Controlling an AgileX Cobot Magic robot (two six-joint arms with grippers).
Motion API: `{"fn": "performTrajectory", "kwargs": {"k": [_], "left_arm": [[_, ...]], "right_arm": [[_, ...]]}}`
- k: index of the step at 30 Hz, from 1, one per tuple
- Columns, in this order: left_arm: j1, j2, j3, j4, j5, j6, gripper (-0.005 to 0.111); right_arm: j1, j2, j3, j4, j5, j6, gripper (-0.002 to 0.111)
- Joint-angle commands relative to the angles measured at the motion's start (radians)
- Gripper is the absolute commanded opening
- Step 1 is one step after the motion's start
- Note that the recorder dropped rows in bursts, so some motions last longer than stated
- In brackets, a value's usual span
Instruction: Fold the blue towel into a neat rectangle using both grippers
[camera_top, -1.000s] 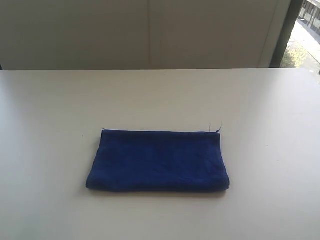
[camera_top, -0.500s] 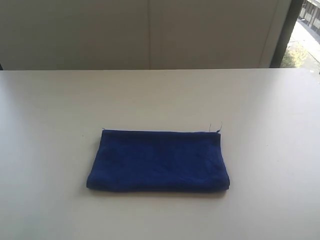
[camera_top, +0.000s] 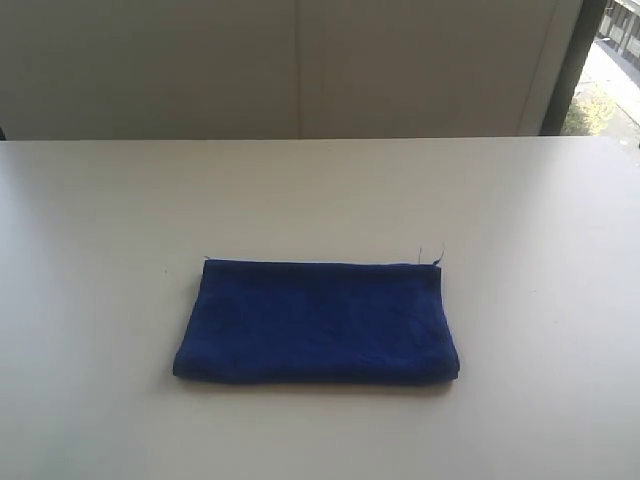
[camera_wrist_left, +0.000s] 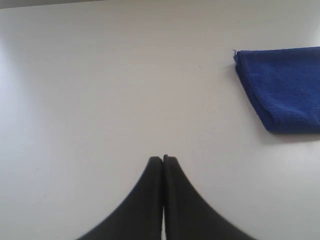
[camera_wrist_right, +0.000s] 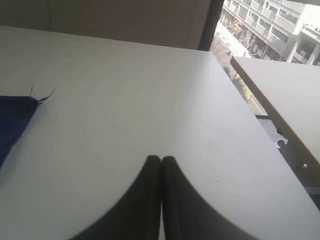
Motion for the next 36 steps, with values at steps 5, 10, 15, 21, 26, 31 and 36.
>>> {"fn": "performTrajectory", "kwargs": {"k": [5,10,15,21,26,31,36], "left_arm": [[0.001,-0.005,0.004,-0.012,-0.004,0.0,0.0],[0.001,-0.005,0.004,-0.012,-0.004,0.0,0.0],[0.001,-0.005,0.004,-0.012,-0.004,0.0,0.0],[0.001,-0.005,0.004,-0.012,-0.004,0.0,0.0],[0.001,-0.005,0.004,-0.012,-0.004,0.0,0.0],[0.001,-0.005,0.004,-0.012,-0.004,0.0,0.0],[0.001,-0.005,0.004,-0.012,-0.004,0.0,0.0]], "right_arm": [[0.017,-0.006,0.002,-0.007,-0.01,-0.013,0.0],[0.106,-0.006,0.002,-0.005,-0.008,-0.013,0.0],[0.145,-0.006,0.002,-0.003,-0.003,-0.01,0.0],[0.145,-0.006,0.002,-0.003,-0.003,-0.01,0.0],[0.145,-0.006,0.002,-0.026,-0.003,-0.01,0.0],[0.145,-0.006,0.002,-0.041,-0.003,-0.01,0.0],[0.151,-0.006,0.002,-0.041,0.0,0.0,0.0]]}}
